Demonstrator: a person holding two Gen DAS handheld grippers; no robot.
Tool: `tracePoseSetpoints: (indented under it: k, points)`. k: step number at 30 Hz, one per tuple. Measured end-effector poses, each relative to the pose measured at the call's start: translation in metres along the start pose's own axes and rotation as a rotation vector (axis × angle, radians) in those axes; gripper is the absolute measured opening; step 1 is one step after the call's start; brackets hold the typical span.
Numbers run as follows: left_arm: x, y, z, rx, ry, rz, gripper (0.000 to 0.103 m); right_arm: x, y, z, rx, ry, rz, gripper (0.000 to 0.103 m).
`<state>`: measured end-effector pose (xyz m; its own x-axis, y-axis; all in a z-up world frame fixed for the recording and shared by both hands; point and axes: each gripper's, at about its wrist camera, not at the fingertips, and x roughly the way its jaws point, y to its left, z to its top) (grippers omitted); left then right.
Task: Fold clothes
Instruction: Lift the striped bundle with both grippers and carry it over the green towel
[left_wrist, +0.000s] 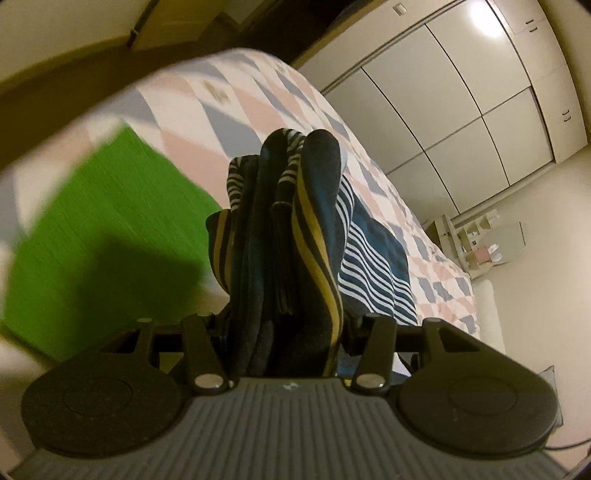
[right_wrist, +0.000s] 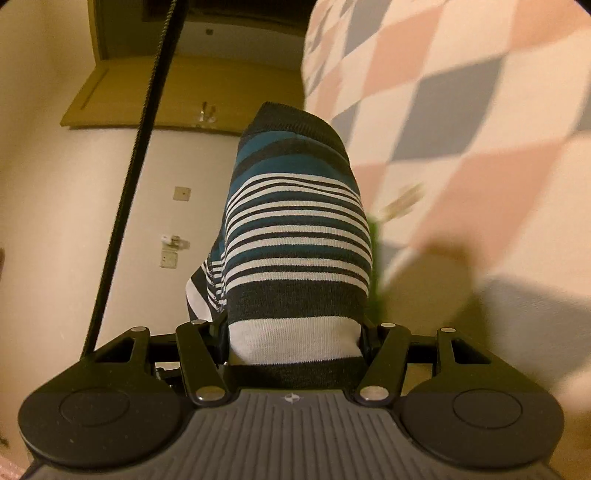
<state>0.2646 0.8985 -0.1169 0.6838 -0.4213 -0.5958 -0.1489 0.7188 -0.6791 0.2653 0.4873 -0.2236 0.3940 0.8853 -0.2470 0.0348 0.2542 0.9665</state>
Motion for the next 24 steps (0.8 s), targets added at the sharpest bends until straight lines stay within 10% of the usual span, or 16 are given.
tracePoseSetpoints:
  k: [9, 24]
  points:
    - [0.009, 0.100, 0.087, 0.053, 0.036, 0.021, 0.046, 0.120, 0.007, -0.034, 0.009, -0.061, -0.017, 0.058]
    - [0.056, 0.172, 0.076, -0.021, 0.124, -0.014, 0.050, 0.158, -0.037, -0.051, -0.029, -0.093, -0.155, 0.060]
